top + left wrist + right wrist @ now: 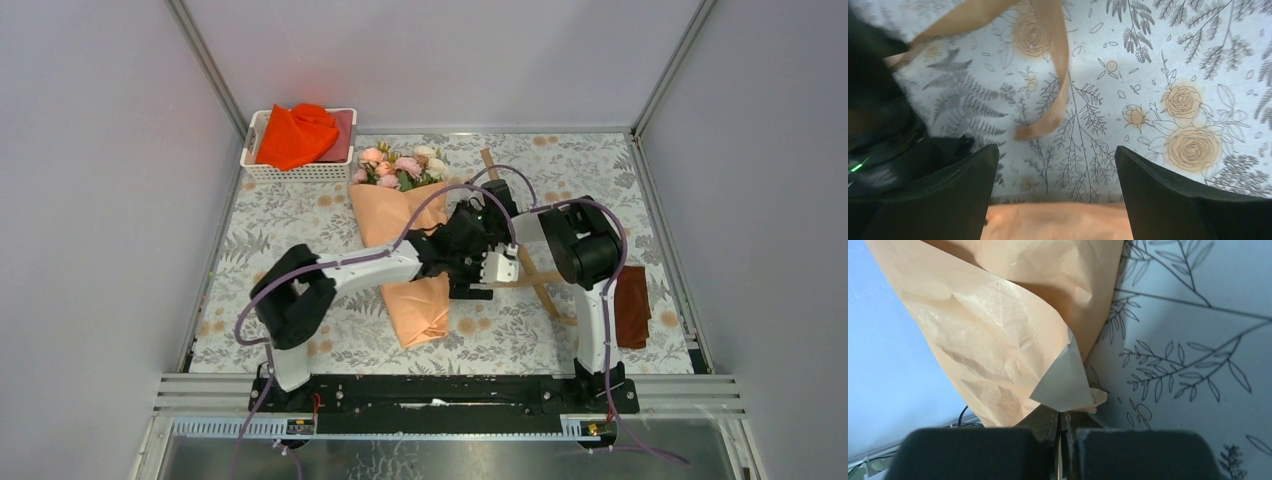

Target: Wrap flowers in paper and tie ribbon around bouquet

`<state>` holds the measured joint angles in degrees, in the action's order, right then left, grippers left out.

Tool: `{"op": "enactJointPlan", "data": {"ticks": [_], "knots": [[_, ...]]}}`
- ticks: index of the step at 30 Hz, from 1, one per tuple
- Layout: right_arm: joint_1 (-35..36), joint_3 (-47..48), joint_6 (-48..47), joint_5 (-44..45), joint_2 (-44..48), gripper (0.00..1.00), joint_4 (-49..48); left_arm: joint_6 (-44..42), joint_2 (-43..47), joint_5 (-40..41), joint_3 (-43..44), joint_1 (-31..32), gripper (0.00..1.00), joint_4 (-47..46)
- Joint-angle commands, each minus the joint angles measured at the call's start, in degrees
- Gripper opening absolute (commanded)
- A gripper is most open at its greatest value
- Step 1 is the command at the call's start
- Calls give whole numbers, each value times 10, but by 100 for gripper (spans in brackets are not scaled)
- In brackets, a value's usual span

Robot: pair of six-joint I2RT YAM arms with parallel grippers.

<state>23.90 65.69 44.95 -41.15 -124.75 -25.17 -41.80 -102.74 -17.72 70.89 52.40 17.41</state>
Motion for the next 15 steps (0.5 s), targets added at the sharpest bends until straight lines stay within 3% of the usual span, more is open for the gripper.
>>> {"op": "enactJointPlan", "data": {"ticks": [1,7,15], "knots": [[2,46,-71,-8,-10,0,71,-80,-63,-18,34,5,94,10],[1,76,-112,-12,-19,0,124,-91,-121,1,86,4,94,0],[1,94,-150,6,-19,0,180,-125,-146,-8,91,5,89,16]]}}
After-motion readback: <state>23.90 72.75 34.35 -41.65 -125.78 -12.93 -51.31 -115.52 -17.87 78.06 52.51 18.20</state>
